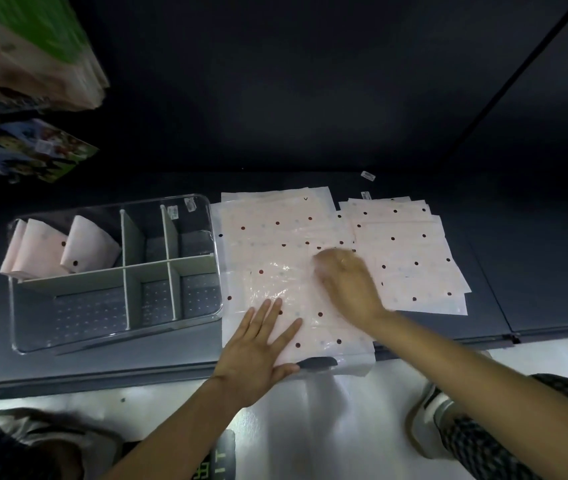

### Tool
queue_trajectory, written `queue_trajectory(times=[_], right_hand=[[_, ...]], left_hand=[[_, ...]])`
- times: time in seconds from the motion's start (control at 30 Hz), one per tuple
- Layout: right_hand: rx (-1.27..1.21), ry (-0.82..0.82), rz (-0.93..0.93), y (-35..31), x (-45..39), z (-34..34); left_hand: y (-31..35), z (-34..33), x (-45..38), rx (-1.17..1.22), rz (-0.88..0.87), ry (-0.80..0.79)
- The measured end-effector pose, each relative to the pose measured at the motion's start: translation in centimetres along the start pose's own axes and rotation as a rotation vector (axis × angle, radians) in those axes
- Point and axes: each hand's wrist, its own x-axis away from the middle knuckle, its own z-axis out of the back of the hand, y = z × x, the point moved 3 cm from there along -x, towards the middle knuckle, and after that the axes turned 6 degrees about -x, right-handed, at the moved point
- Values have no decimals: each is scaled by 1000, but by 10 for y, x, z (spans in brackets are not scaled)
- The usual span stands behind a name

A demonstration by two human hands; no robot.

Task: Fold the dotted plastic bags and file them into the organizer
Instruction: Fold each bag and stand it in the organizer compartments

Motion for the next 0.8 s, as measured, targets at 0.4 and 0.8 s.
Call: queue_trajectory(times=[0.4,0.8], right_hand=[[416,-433,190,41,125,4],[136,-64,178,-5,71,-9]], left_hand=[[-34,-7,31,39,22,-69],[-27,9,39,140,106,45]])
